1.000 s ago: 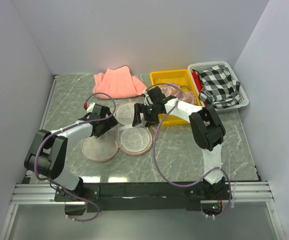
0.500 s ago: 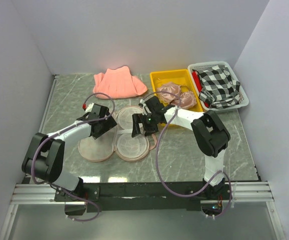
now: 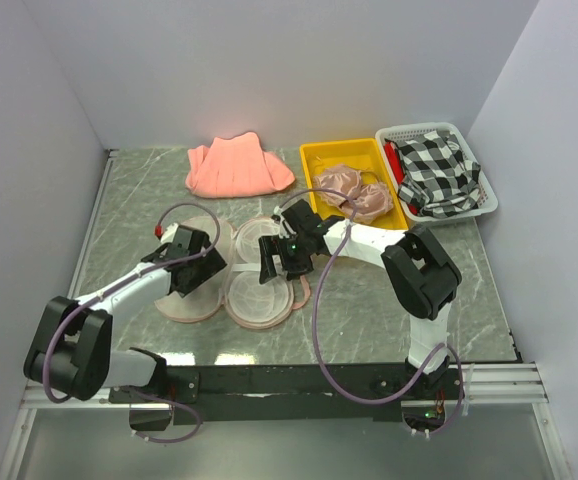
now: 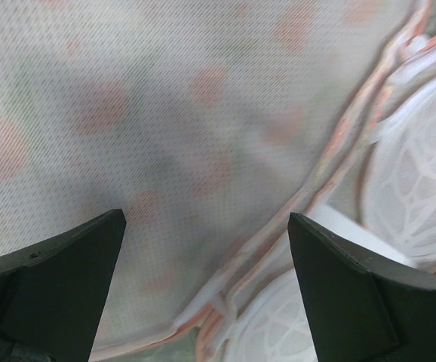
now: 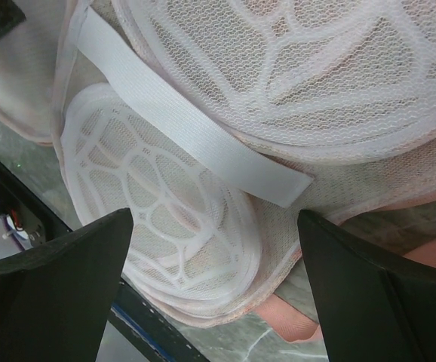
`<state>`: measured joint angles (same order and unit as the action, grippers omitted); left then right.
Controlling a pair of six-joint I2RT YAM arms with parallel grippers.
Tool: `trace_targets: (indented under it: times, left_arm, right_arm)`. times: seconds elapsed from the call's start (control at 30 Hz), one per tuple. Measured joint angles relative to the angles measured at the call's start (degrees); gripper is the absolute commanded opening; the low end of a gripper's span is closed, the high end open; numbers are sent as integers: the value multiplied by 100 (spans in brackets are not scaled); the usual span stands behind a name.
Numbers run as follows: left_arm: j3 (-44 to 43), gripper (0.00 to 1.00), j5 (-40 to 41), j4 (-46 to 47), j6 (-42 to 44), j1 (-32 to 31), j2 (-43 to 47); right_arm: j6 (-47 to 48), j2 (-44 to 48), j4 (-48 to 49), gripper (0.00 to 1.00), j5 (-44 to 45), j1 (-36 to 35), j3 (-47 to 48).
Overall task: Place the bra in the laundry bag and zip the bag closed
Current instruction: Adjust the laundry bag at the center of the board.
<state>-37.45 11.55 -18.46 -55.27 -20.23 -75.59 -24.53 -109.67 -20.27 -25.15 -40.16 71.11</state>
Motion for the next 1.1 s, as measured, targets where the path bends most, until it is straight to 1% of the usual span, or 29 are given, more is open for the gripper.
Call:
trace_targets:
  times: [0.37,0.67,0.8,0.9,1.03,1.1]
  left_arm:
    - [704,97,-55,15,-319,-50,750]
    - [946,97,-35,109,-573,-140,1045]
    - [953,97,-15,28,-595,-164,1108]
    - [898,97,-7,-236,-588,-227,1220]
    - [619,97,87,-688,-507,-319,1602]
    - [328,97,186,-883,-409,-323,1821]
  right_arm:
    - [0,-2,-238,99,227,2,225]
    - [-2,-7,-299,99,289,0,262]
    - [9,-7,-302,100,308,0,262]
    - [116,50,-350,100,356,0,262]
    - [293,431,-551,100,568,2,306]
    - [352,730,-686,100,750,2,442]
